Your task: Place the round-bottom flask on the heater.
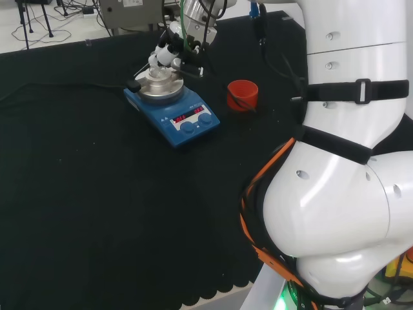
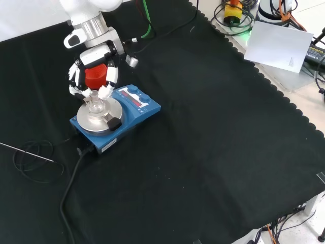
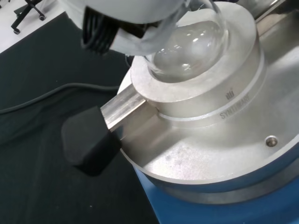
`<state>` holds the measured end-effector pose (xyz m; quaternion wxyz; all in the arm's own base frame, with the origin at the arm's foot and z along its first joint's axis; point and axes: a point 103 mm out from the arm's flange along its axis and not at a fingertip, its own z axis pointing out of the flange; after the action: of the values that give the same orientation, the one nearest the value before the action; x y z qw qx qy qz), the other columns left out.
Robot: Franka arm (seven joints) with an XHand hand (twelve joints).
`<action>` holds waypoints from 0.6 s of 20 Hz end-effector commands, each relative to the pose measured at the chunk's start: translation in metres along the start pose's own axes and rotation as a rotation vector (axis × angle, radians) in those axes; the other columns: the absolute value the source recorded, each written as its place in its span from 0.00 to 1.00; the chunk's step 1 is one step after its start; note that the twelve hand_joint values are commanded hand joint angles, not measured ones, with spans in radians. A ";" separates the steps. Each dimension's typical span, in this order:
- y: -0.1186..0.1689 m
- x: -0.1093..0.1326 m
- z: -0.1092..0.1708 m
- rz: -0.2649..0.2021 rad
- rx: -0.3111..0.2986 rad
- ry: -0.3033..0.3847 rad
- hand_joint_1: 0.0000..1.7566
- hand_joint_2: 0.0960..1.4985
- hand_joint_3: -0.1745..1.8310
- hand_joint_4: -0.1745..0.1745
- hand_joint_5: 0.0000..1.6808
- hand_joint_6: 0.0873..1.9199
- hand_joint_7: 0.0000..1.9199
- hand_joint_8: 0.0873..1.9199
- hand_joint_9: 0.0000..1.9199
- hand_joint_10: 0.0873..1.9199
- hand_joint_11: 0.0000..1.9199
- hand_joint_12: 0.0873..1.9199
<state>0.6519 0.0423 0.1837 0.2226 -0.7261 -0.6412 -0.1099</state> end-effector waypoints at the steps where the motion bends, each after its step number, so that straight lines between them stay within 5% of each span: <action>1: -0.001 -0.001 0.001 -0.014 0.005 0.017 0.63 0.43 0.46 0.70 0.66 0.49 0.28 0.28 0.39 0.27 0.22 0.65; 5: -0.002 -0.003 0.001 -0.017 0.022 0.008 0.61 0.54 0.32 0.85 0.63 0.48 0.24 0.30 0.36 0.30 0.20 0.67; 8: -0.002 -0.004 0.001 -0.008 0.044 -0.003 0.56 0.43 0.39 0.39 0.49 0.42 0.21 0.31 0.32 0.32 0.18 0.67; 12: -0.003 -0.003 0.002 -0.007 0.055 -0.009 0.53 0.35 0.45 0.28 0.38 0.39 0.17 0.31 0.29 0.33 0.15 0.68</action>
<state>0.6503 0.0406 0.1836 0.2358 -0.7179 -0.6474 -0.0995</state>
